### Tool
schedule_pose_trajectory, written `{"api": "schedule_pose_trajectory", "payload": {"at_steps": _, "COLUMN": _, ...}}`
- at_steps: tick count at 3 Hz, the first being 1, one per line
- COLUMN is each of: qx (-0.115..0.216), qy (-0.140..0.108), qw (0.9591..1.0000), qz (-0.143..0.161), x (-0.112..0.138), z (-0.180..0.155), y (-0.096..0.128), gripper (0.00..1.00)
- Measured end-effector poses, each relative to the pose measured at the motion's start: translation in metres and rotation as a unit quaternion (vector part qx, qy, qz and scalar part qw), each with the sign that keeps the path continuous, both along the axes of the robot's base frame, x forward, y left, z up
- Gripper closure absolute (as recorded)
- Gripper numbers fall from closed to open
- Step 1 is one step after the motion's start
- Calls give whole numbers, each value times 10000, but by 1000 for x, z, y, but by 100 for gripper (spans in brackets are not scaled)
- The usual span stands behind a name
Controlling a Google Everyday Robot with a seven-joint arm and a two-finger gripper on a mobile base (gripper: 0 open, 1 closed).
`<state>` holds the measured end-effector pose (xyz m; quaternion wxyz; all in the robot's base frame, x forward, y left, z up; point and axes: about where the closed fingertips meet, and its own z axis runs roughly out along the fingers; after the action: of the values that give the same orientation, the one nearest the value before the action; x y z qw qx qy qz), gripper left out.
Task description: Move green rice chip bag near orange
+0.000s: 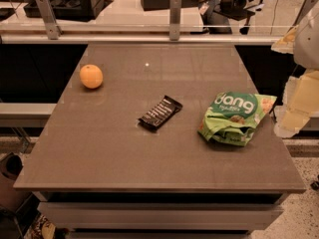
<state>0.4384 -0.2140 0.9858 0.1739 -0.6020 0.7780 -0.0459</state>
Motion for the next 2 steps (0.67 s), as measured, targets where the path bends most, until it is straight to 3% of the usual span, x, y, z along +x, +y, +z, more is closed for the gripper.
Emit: {"api": "schedule_pose_trajectory", "payload": {"at_steps": 2, "qx": 90, "qy": 108, "qw": 9998, "qz": -140, "x": 15, "z": -14, "y": 0, "gripper": 0}}
